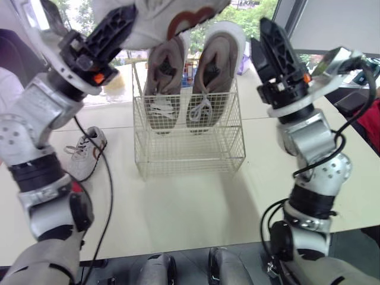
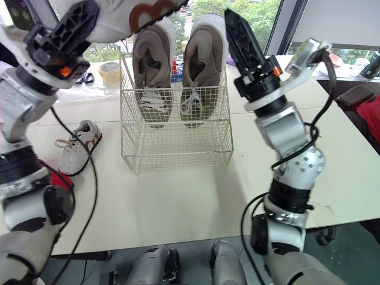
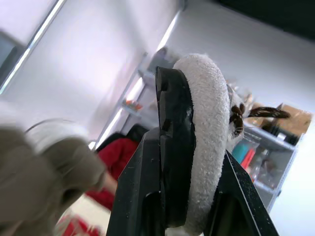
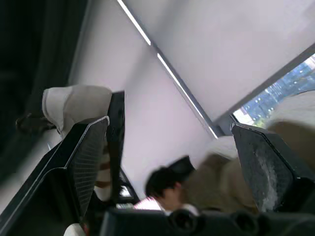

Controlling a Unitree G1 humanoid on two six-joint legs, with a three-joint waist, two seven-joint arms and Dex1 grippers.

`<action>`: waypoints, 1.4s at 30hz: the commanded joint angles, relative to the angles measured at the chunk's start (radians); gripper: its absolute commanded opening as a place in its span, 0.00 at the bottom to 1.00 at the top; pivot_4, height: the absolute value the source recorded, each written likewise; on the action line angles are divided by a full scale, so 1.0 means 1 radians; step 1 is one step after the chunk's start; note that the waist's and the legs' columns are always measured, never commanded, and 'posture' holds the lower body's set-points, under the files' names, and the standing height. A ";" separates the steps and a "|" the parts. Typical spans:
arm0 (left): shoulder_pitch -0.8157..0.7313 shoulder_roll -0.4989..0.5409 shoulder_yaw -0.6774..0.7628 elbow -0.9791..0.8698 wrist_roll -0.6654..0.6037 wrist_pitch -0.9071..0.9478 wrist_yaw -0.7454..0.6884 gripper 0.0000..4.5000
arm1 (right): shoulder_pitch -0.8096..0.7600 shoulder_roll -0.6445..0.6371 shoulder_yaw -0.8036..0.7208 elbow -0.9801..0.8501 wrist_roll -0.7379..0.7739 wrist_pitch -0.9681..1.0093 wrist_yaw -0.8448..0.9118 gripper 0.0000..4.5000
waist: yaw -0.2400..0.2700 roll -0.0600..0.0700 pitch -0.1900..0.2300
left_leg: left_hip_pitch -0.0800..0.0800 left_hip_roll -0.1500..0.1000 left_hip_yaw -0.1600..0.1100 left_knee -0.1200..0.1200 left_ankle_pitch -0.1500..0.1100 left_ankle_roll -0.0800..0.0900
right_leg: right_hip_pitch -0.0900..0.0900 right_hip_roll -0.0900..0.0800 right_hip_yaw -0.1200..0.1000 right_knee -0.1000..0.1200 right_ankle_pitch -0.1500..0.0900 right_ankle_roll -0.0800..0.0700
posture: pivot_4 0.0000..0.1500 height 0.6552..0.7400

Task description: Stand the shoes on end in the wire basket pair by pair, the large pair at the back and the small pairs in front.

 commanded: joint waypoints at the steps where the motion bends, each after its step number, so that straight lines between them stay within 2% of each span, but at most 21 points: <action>1: 0.009 -0.048 -0.013 -0.088 -0.014 -0.088 0.046 0.06 | -0.018 0.063 0.059 -0.096 -0.008 -0.070 -0.095 0.96 | 0.000 0.000 0.000 | 0.000 0.000 0.000 0.000 0.000 0.000 | 0.000 0.000 0.000 0.000 0.000 0.000 | 1.00 1.00; 5: 0.058 -0.102 -0.063 -0.139 -0.019 -0.116 0.080 0.06 | -0.041 0.116 0.115 -0.121 -0.024 -0.119 -0.115 0.96 | 0.000 0.000 0.000 | 0.000 0.000 0.001 0.000 0.000 0.001 | 0.000 0.001 0.000 0.000 0.000 0.000 | 1.00 1.00; 10: 0.074 -0.123 -0.091 -0.146 -0.024 -0.143 0.099 0.06 | -0.052 0.127 0.152 -0.128 -0.036 -0.150 -0.110 0.96 | 0.000 0.000 0.000 | 0.000 0.000 0.001 0.000 -0.001 0.002 | 0.001 0.001 0.000 0.000 0.000 0.000 | 1.00 1.00; 20: 0.165 -0.094 -0.129 -0.181 -0.066 -0.127 0.084 0.06 | -0.074 0.118 0.181 -0.126 -0.091 -0.198 -0.112 0.96 | -0.002 0.000 0.000 | 0.000 0.000 0.000 0.000 -0.001 0.003 | 0.001 0.002 0.000 0.000 0.000 0.000 | 1.00 1.00; 32: 0.187 -0.081 -0.142 -0.201 -0.085 -0.145 0.086 0.06 | -0.070 0.121 0.173 -0.144 -0.049 -0.231 -0.132 0.96 | -0.001 0.000 0.000 | 0.000 0.000 0.000 0.000 -0.001 0.003 | 0.001 0.002 0.000 -0.001 0.000 0.000 | 1.00 1.00; 35: 0.192 -0.079 -0.149 -0.205 -0.086 -0.143 0.082 0.06 | -0.060 0.129 0.193 -0.155 -0.056 -0.235 -0.133 0.75 | -0.001 0.000 0.000 | 0.000 0.000 0.000 0.000 -0.001 0.003 | 0.001 0.002 0.000 -0.001 0.000 0.000 | 1.00 1.00; 39: 0.203 -0.069 -0.151 -0.207 -0.075 -0.142 0.074 0.06 | -0.070 0.128 0.190 -0.151 -0.062 -0.247 -0.129 0.38 | -0.001 0.000 0.000 | 0.000 0.000 0.000 0.000 -0.001 0.003 | 0.001 0.002 0.000 -0.001 0.000 0.000 | 1.00 1.00; 41: 0.210 -0.059 -0.160 -0.222 -0.031 -0.149 0.066 0.06 | -0.072 0.123 0.194 -0.154 -0.071 -0.245 -0.132 0.30 | -0.002 0.000 0.000 | 0.000 0.000 0.000 0.000 -0.001 0.003 | 0.001 0.002 0.000 -0.002 0.000 0.000 | 1.00 1.00; 42: 0.220 -0.042 -0.179 -0.254 0.053 -0.164 0.054 0.06 | -0.073 0.120 0.196 -0.156 -0.076 -0.244 -0.134 0.29 | -0.002 0.000 0.000 | 0.000 0.000 0.000 0.000 -0.001 0.003 | 0.001 0.002 0.000 -0.002 0.000 0.000 | 1.00 1.00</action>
